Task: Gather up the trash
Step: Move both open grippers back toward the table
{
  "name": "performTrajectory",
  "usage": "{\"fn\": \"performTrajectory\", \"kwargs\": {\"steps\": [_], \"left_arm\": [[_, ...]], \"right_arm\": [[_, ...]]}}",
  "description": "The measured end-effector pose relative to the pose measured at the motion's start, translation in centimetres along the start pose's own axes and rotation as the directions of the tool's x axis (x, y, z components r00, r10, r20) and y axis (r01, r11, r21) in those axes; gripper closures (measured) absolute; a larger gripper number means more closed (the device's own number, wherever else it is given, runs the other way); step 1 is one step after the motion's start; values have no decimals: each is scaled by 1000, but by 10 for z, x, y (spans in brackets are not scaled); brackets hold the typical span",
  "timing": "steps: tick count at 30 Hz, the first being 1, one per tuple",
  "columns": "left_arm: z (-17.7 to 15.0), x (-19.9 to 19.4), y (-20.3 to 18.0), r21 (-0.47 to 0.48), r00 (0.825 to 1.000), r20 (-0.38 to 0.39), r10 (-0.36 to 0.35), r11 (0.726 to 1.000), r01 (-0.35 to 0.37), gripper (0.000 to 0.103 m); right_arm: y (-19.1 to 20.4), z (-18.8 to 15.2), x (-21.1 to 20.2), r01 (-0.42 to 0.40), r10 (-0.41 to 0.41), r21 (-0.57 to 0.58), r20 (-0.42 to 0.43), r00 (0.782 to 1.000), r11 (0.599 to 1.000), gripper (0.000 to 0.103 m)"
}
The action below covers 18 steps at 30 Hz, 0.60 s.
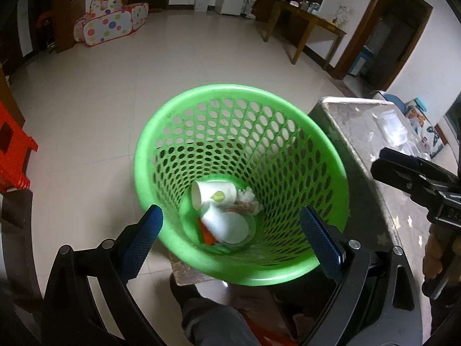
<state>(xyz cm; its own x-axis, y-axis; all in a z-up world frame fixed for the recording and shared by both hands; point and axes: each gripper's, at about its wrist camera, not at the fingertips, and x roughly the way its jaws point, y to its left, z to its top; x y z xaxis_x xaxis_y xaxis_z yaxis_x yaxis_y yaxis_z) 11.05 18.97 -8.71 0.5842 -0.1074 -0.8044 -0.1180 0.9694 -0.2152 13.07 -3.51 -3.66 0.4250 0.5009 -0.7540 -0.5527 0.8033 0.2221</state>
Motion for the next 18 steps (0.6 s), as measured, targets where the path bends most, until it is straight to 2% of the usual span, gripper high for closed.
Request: {"fn": "performTrajectory", "kwargs": {"steps": [6, 11, 18], "left_arm": [[2, 1, -22, 32, 1000, 1, -16, 999, 16, 8], [5, 2, -41, 48, 999, -5, -32, 998, 32, 8], [7, 9, -76, 97, 998, -16, -65, 993, 66, 8]], "right_arm": [[-30, -15, -29, 44, -46, 51, 31, 998, 998, 31], [-68, -28, -60, 108, -116, 110, 62, 991, 988, 28], [-133, -42, -106, 212, -241, 233, 101, 965, 949, 27]]}}
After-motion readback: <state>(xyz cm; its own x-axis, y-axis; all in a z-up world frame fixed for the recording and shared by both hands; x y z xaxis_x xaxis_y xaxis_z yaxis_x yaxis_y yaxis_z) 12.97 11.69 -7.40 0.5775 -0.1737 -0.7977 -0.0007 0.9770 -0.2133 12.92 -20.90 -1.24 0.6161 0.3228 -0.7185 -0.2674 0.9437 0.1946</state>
